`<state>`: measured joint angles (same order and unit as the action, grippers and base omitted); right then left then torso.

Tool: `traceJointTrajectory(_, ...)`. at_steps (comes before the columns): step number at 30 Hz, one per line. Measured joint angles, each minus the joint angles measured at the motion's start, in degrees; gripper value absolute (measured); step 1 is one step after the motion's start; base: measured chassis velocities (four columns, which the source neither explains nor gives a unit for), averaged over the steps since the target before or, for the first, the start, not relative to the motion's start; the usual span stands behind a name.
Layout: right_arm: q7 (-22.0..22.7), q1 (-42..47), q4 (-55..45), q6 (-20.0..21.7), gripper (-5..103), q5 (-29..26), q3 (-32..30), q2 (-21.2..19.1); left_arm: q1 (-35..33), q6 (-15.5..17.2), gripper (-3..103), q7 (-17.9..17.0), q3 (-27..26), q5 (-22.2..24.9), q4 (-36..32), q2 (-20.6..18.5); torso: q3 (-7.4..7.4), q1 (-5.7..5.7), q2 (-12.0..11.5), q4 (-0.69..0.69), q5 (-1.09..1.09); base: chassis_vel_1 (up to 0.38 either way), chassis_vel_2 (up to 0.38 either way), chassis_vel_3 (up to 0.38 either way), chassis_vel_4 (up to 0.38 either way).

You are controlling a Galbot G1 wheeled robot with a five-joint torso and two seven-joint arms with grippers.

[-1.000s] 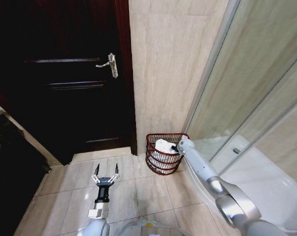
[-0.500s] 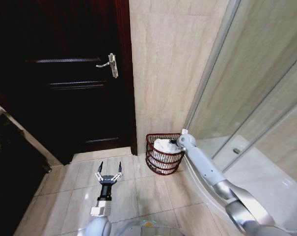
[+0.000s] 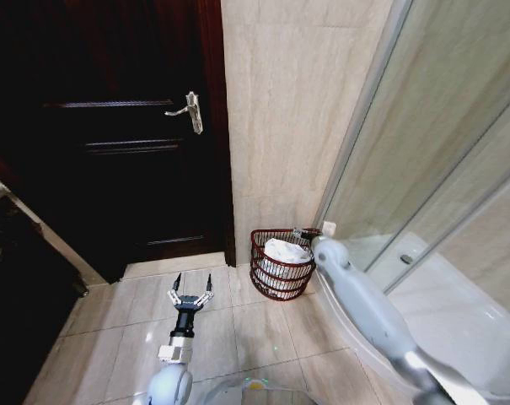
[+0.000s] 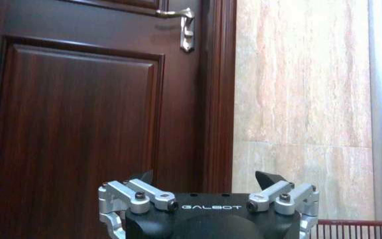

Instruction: Discard the used towel into the hamper.

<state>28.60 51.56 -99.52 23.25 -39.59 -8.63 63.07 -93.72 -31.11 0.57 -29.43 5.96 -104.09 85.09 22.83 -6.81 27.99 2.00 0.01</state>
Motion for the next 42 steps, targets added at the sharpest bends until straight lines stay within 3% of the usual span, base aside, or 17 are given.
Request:
traceJointTrajectory(4,-4.06,8.74,-6.87,-4.69,100,5.65,-5.06,0.70,1.32,1.62,100,0.60,0.06,0.88,0.05,-0.14,0.00,0.00,0.00,0.01,0.00,0.000,0.000,0.000,0.000)
traceJointTrajectory(9,-6.16,16.68,-13.84,-6.97,100,8.94,-9.83,2.34,2.31,3.51,100,1.08,0.33,1.99,0.01,0.00,-0.01,0.00,0.00,0.04,-0.01,0.000,0.000,0.000,0.000)
traceJointTrajectory(14,-9.68,29.32,-16.73,-17.31,100,26.77,-14.56,5.11,1.83,8.12,100,1.58,0.01,3.49,-2.91,-0.23,0.00,0.00,0.00,0.01,-0.01,0.000,0.000,0.000,0.000)
traceJointTrajectory(19,-9.94,35.12,-17.60,-23.08,100,33.68,-17.13,7.51,1.45,10.65,100,2.91,-0.46,5.03,-4.70,-1.89,-0.01,0.01,0.00,0.02,-0.02,0.000,0.000,0.000,0.000)
traceJointTrajectory(22,-14.81,39.53,-17.51,-30.40,100,39.02,-22.06,11.16,2.09,13.39,100,4.83,-0.85,7.72,-6.44,-4.52,0.00,0.01,0.00,0.03,-0.03,0.000,0.000,0.000,0.000)
traceJointTrajectory(25,-18.19,41.50,-17.55,-33.09,100,39.44,-24.44,13.44,2.51,14.80,100,5.53,-0.96,9.08,-7.36,-6.13,0.00,0.00,0.01,0.02,-0.02,0.000,0.000,0.000,0.000)
traceJointTrajectory(27,-26.26,45.31,-18.62,-36.36,100,39.10,-28.78,18.20,2.82,17.04,100,5.82,-1.24,10.50,-8.70,-8.49,0.00,0.00,0.00,0.01,-0.02,0.000,0.000,0.000,0.000)
traceJointTrajectory(28,-26.26,45.31,-18.62,-36.36,100,39.10,-28.78,18.20,2.82,17.04,100,5.82,-1.24,10.50,-8.70,-8.49,0.00,0.00,0.00,0.01,-0.02,0.000,0.000,0.000,0.000)
traceJointTrajectory(30,-32.60,49.14,-21.14,-38.13,100,38.58,-32.19,22.84,2.59,18.59,100,5.73,-1.71,10.80,-9.68,-9.85,0.00,0.00,0.01,0.00,-0.02,0.000,0.000,0.000,0.000)
traceJointTrajectory(34,-34.35,53.72,-25.23,-38.97,100,37.54,-33.40,27.42,1.41,19.08,100,4.42,-2.08,10.66,-10.40,-10.54,0.00,0.01,0.01,0.02,-0.03,0.000,0.000,0.000,0.000)
traceJointTrajectory(42,-31.13,55.79,-29.21,-38.18,100,39.17,-28.88,29.49,-0.40,19.08,100,0.68,-2.45,6.16,-11.66,-8.31,0.00,0.00,0.01,0.04,-0.02,0.000,0.000,0.000,0.000)
